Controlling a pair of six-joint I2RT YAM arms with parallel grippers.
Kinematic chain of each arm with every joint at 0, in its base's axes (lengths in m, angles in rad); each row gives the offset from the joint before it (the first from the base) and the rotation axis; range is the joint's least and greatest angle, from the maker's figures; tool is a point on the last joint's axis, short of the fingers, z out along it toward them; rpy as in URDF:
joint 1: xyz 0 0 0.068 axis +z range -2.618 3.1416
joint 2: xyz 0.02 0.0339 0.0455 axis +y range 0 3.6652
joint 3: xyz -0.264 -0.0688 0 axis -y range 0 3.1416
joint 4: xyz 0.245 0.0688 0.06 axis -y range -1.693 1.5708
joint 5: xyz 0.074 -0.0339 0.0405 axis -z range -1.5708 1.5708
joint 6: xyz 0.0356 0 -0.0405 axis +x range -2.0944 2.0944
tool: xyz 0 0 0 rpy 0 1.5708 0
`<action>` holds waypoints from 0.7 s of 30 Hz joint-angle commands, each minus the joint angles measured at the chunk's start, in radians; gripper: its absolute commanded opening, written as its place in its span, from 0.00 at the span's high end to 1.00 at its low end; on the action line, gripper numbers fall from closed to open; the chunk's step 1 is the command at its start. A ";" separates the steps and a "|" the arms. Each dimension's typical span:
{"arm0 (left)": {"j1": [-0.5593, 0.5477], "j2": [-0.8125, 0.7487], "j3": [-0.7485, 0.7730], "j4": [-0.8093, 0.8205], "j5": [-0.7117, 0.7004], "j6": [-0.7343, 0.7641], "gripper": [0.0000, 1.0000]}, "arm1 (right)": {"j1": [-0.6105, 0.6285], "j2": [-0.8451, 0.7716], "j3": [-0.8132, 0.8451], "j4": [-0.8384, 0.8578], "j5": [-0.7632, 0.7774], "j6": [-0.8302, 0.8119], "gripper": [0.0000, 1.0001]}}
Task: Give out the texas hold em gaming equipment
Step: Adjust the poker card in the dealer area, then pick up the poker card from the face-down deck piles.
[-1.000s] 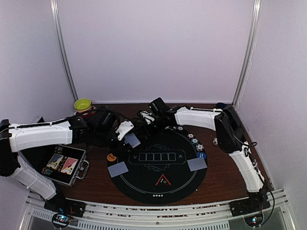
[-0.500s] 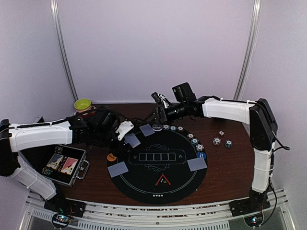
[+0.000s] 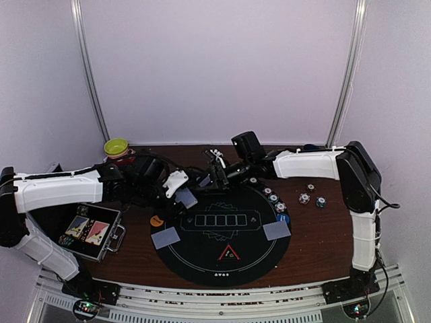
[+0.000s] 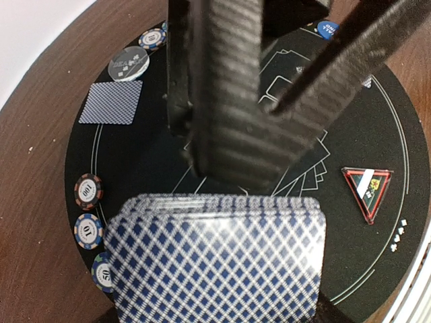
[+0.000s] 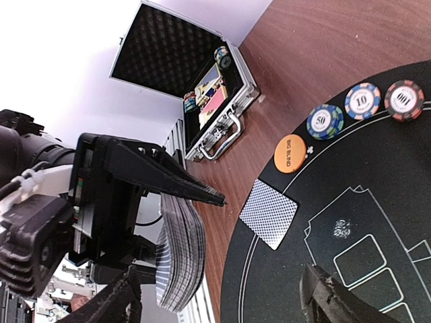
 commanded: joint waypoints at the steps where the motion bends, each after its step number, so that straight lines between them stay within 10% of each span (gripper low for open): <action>1: 0.006 0.006 0.005 0.037 0.018 0.010 0.37 | 0.024 0.039 0.038 0.036 -0.032 0.048 0.17; 21: 0.007 0.019 0.004 0.037 0.024 0.011 0.37 | 0.088 0.158 0.131 0.022 -0.009 0.105 0.21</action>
